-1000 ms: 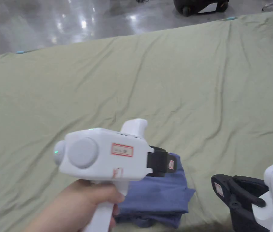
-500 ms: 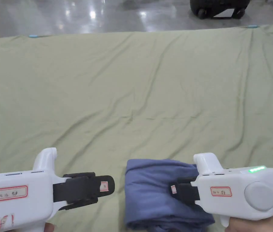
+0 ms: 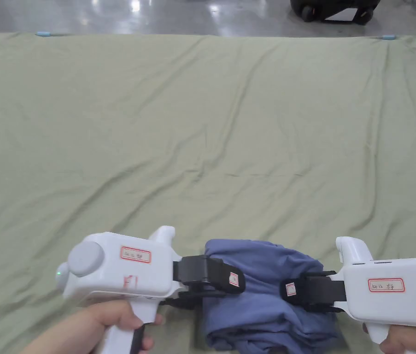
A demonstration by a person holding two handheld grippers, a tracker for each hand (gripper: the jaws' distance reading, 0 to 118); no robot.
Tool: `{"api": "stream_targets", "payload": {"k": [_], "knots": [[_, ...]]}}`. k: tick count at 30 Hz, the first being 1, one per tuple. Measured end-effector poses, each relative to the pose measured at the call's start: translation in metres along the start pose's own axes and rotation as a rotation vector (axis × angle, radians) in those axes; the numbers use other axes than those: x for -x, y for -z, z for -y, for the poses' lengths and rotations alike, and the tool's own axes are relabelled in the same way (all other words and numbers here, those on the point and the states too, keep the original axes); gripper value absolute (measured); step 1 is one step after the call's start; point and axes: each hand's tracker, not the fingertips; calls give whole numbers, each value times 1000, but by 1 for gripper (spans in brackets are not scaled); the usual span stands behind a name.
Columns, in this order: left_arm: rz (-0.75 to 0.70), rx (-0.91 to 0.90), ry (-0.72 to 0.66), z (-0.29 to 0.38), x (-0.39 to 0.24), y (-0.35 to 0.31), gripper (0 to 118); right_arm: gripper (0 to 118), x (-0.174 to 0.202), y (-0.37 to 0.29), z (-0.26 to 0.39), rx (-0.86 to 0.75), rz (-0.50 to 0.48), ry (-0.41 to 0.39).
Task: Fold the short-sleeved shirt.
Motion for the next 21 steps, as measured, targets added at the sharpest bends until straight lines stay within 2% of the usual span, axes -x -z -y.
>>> {"api": "stream_targets", "payload": {"k": [3,4,5,6,9,12,14,21], "knots": [[32,-6,-4,-2,-3,13,66,0,-4,-3,-1,5,1,11],[28,-11,1,-1,-4,15,56,0,-5,-4,-2,4,1,13],[-19,-13,24,0,-7,16,34,0,-5,-6,-2,4,1,15],[-2,-9,30,2,-8,17,30,0,-5,-7,-2,5,11,14],[-18,-5,88,2,-17,6,27,0,2,-18,1,-23,24,4],[-57,-33,159,0,-29,-17,25,0,16,-36,4,-62,35,-57],[-84,-46,184,-1,-33,-38,24,0,25,-48,4,-84,28,-66],[-312,-88,278,-2,-29,-153,24,0,66,-78,6,-152,14,-169]]}}
